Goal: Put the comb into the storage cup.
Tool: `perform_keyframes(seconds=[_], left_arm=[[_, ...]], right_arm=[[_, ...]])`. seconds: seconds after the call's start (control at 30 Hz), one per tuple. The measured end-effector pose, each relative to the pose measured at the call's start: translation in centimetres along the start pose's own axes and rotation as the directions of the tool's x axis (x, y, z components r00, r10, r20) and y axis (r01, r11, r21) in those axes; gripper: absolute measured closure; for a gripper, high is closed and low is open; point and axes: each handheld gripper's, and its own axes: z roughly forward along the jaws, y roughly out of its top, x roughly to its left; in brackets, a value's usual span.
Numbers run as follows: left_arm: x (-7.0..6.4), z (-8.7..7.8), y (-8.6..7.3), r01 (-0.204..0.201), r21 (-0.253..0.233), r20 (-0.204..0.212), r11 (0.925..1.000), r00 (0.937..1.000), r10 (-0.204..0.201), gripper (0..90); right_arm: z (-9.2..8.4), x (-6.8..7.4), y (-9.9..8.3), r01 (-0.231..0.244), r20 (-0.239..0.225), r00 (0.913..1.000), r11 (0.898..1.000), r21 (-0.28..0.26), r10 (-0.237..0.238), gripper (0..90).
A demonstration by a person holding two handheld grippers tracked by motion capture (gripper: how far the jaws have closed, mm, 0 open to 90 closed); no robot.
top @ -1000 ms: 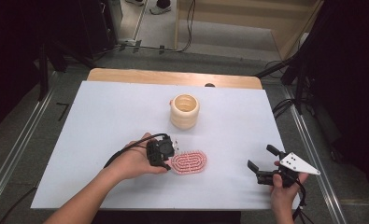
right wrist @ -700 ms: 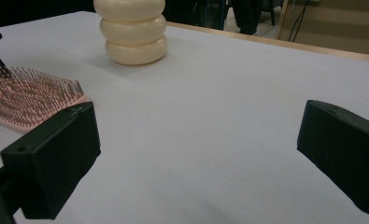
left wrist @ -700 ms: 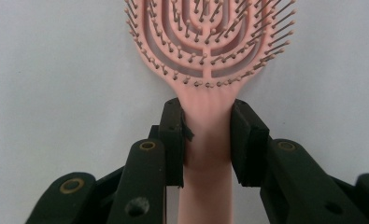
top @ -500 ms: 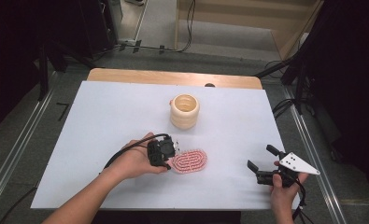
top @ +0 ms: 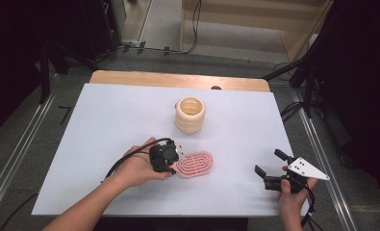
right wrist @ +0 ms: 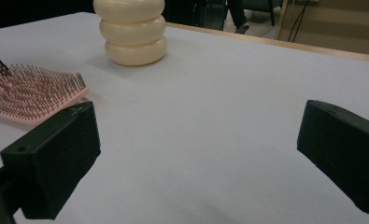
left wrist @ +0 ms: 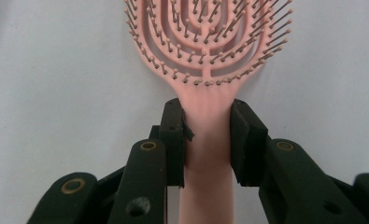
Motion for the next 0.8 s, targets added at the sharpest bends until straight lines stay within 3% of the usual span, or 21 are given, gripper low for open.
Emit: perform_keyframes(seconds=[0.23,0.53,0.8], left_arm=[[0.3,-0.8,-0.4,0.032,-0.062,0.001,0.9976,0.9995,-0.032,70.3],[0.3,-1.4,-0.9,0.035,-0.11,0.0,0.9933,0.9994,-0.035,70.3],[0.5,-2.1,-1.7,0.071,-0.187,-0.011,0.9798,0.9971,-0.075,70.3]], right_arm=[[0.0,0.0,0.0,-0.001,0.002,1.0,1.0,-0.002,0.001,0.0],[0.0,0.0,0.0,-0.001,0.002,1.0,1.0,-0.003,0.001,0.0],[0.0,0.0,0.0,0.0,0.002,1.0,1.0,0.0,0.0,0.0]])
